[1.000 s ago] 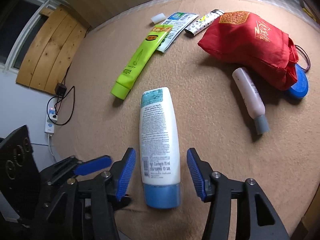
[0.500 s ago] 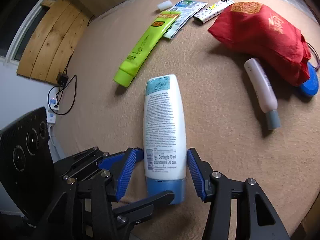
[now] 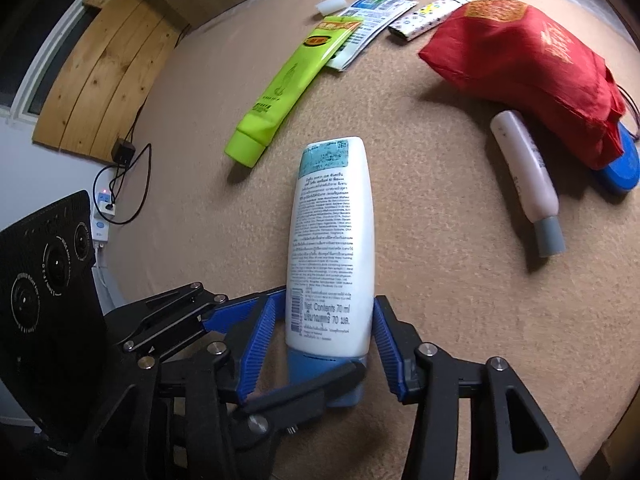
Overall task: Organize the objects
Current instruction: 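Close the right tool on the lotion bottle and lift it upright, then lower the lotion bottle into the box and open the right tool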
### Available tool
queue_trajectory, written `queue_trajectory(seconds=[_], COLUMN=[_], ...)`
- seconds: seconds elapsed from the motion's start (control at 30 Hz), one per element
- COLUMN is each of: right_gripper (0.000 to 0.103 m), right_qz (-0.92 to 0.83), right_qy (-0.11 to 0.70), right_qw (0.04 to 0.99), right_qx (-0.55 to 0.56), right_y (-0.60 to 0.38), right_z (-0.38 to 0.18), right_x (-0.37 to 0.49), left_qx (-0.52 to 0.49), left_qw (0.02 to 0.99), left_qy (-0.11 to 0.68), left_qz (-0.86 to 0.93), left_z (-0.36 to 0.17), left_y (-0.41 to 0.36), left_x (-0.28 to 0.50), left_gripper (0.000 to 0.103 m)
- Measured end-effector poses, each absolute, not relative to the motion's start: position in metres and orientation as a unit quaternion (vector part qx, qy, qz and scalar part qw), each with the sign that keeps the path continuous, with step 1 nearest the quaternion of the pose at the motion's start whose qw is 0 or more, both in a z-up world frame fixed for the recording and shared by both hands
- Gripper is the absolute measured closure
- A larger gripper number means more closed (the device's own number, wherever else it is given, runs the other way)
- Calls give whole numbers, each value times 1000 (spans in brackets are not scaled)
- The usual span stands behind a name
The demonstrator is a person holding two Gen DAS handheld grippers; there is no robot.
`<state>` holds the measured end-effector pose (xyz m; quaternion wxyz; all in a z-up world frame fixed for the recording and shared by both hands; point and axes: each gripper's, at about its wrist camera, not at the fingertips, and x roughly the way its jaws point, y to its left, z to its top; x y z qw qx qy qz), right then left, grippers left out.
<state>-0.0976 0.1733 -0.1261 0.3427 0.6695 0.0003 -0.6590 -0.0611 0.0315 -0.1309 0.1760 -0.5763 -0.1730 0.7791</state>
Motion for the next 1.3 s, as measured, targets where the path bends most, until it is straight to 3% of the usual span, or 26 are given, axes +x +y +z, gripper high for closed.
queue_trajectory(seconds=[0.17,0.63,1.3], right_gripper=[64,64,64], right_qz=[-666,-700,-767], right_qy=[-8,-45,-102], right_qw=[337,323,226], right_qx=[665,636,592], right_y=[181,222,375], right_z=[-126,-86,-29], right_x=[-99,-111,-140], left_qx=[-575,-544,-513], left_qw=[176,209,325], left_qy=[-168,-135,-73], left_qz=[781,801,792], left_z=[-130,-84,-40], left_y=[36,75,247], left_x=[-63,-72,-108], left_gripper=[48,49,49])
